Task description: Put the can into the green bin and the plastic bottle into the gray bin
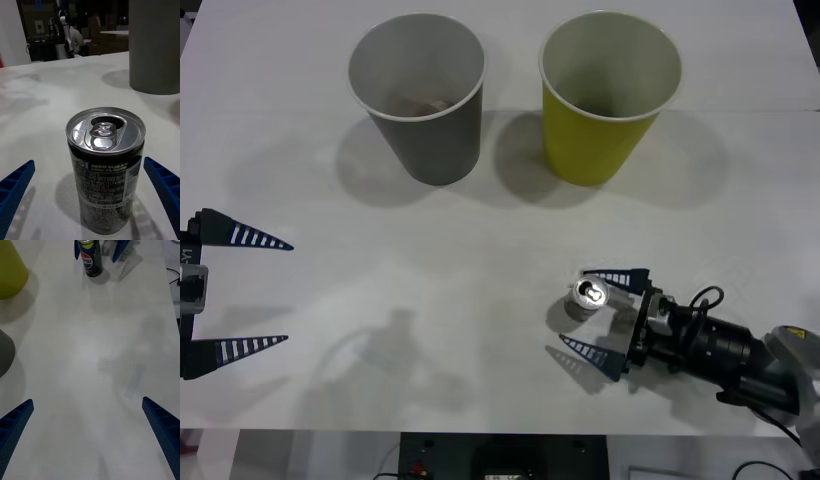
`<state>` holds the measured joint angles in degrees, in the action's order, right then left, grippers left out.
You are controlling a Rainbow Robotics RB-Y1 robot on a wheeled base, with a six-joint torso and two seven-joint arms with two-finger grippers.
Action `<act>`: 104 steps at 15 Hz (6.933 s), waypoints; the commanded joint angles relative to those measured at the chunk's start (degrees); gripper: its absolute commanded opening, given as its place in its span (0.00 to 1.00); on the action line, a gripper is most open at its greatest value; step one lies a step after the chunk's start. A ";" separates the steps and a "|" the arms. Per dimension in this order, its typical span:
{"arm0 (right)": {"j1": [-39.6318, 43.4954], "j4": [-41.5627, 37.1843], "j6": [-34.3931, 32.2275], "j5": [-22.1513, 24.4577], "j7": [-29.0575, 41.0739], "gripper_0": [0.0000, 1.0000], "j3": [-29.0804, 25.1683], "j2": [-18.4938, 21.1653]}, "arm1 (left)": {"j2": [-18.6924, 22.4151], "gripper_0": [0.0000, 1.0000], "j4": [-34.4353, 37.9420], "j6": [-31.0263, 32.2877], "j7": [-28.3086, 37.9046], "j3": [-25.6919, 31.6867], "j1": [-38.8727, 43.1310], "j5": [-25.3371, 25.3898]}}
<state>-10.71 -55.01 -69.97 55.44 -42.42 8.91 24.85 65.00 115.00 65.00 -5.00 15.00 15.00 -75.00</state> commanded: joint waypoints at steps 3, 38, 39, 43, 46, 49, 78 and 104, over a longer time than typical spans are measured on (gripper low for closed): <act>-0.18 -0.01 1.68 0.01 -1.53 1.00 0.76 -1.39 | 0.00 1.00 0.00 0.00 0.00 0.00 0.00 0.00; 11.51 -61.27 19.52 48.79 101.30 0.00 -1.70 20.24 | 0.00 1.00 0.00 0.00 0.00 0.00 0.00 0.00; 11.15 -63.12 16.62 51.34 105.61 0.00 -3.11 20.32 | 0.00 1.00 0.00 0.00 0.00 0.00 0.00 0.00; 7.99 -69.71 2.91 55.91 121.43 0.00 -8.47 20.94 | 0.00 1.00 0.00 0.00 0.00 0.00 0.00 0.00; 2.98 -69.62 -4.91 54.95 124.51 0.00 -11.37 22.08 | 0.00 1.00 0.00 0.00 0.00 0.00 0.00 0.00; -1.94 -68.39 -10.54 51.96 124.51 0.00 -13.83 23.93 | 0.00 1.00 0.00 0.00 0.00 0.00 0.00 0.00; -61.44 -9.77 -11.51 63.74 121.52 0.00 11.13 14.79 | 0.00 1.00 0.00 0.00 0.00 0.00 0.00 0.00; -30.95 -44.40 -20.03 41.50 95.41 1.00 -12.69 29.46 | 0.00 1.00 0.00 0.00 0.00 0.00 0.00 0.00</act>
<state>-43.55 -98.38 -90.00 97.96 55.00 -2.97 53.89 65.00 115.00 65.00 -5.00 15.00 15.00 -75.00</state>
